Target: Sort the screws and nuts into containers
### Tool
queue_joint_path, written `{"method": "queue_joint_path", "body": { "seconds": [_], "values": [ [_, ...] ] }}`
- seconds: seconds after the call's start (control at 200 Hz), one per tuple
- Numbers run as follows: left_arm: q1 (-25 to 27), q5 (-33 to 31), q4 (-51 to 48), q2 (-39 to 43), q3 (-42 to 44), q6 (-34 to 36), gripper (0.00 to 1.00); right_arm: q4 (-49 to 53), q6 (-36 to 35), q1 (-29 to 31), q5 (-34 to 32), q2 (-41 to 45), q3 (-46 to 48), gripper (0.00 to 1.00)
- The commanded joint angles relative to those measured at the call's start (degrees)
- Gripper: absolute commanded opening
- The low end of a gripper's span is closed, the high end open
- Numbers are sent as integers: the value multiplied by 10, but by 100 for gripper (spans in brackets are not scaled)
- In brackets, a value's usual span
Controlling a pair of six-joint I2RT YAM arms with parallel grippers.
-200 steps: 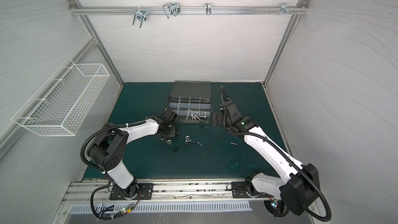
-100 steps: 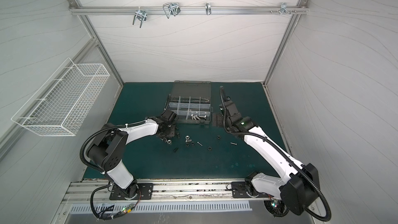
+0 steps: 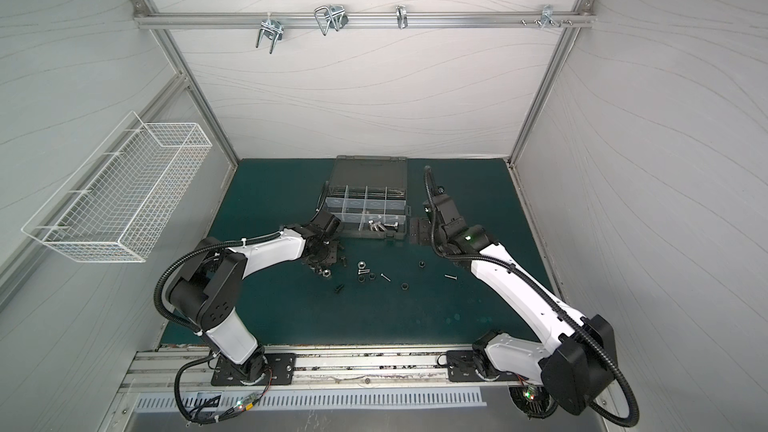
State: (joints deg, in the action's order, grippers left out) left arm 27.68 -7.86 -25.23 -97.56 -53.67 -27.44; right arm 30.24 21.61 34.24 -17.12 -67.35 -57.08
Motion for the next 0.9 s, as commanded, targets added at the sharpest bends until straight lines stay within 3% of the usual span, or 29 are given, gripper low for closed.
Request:
{"method": "queue_joint_path", "body": {
  "seconds": [0.0, 0.16, 0.35, 0.74, 0.89],
  "values": [
    [-7, 29, 2, -29, -1, -10, 28, 8, 3, -3, -5, -2, -18, 99],
    [-8, 30, -12, -28, -4, -8, 28, 9, 3, -3, -6, -2, -20, 99],
    [-8, 16, -50, -19, -13, -2, 37, 6, 5, -3, -5, -3, -19, 99],
    [-6, 44, -116, -27, -32, -20, 38, 6, 6, -3, -11, 1, -16, 99],
    [2, 42, -118, -27, -31, -25, 33, 2, 7, -3, -10, 1, -14, 99]
  ]
}}
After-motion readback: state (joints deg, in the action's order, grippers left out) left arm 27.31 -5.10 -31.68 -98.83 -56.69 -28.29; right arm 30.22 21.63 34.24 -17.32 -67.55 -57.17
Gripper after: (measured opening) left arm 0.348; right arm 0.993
